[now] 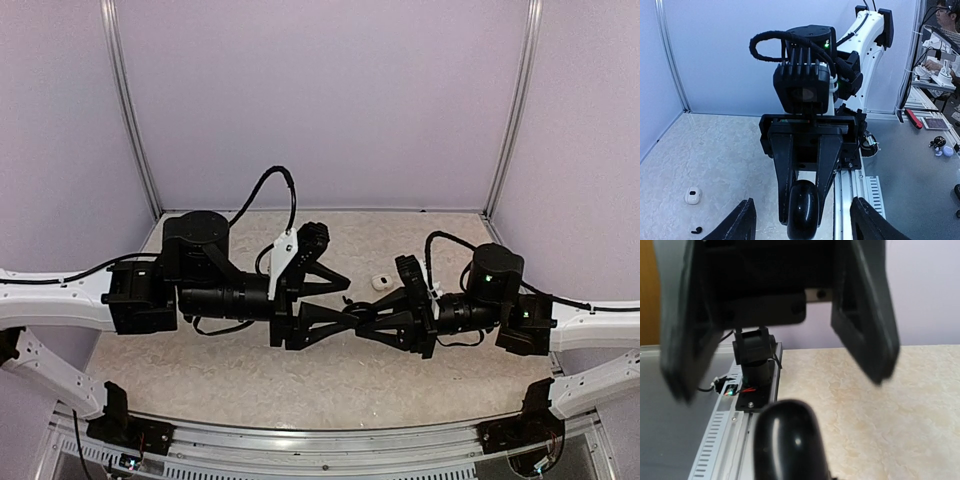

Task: Insert the wireless bluetooth earbuds into the charging case
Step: Open the charging case.

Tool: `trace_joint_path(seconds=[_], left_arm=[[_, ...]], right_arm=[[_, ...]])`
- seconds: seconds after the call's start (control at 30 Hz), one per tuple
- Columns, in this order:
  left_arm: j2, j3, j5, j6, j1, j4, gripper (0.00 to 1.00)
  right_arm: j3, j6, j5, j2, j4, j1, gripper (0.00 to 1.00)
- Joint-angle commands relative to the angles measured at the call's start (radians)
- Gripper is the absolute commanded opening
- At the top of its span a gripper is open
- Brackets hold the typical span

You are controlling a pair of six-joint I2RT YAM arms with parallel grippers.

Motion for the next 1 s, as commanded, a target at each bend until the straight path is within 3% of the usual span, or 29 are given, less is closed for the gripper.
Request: trace_joint_path(seconds=[0.0, 0.97], left_arm=[[0.042, 0.025, -0.030, 0.034, -0.011, -0.018, 0.65], [-0.032, -0.016, -0.104, -0.037, 0.069, 0.042, 0.59]], right_arm=[[0.027, 0.021, -0.011, -0.003, 0.010, -0.005, 0.07], [0.002, 0.009, -0.022, -0.021, 0.007, -0.005, 0.06]])
